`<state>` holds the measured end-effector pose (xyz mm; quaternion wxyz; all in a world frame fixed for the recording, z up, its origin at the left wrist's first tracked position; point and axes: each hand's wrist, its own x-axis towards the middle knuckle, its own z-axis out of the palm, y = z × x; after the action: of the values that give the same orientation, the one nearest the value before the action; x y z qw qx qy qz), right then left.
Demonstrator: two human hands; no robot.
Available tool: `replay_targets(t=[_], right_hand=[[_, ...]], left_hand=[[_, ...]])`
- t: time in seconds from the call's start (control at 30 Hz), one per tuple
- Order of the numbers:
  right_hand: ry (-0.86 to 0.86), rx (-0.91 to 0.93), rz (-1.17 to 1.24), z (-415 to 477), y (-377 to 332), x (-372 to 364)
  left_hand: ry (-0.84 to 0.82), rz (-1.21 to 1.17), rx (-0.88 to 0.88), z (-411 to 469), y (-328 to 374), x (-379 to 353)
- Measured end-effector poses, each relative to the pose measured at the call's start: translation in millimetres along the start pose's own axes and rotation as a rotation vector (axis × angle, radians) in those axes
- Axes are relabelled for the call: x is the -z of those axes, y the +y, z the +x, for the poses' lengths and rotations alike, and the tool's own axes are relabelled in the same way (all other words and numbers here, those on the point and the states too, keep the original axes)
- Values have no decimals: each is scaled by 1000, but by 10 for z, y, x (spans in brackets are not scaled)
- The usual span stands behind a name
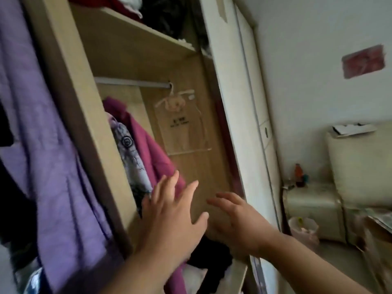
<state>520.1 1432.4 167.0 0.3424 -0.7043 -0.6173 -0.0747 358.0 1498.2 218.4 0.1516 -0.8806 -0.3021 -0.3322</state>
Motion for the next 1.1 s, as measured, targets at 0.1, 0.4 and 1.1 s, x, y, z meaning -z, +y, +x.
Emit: replay_targets(t=[0.1, 0.4, 1.1], right_hand=[[6, 140, 34, 544, -75, 25], [-18, 514, 232, 2008, -113, 203], [-23, 474, 581, 4066, -1269, 226]], left_hand=[[63, 81, 10, 183, -126, 180], [345, 527, 142, 927, -273, 633], [764, 809, 523, 1565, -511, 1245]])
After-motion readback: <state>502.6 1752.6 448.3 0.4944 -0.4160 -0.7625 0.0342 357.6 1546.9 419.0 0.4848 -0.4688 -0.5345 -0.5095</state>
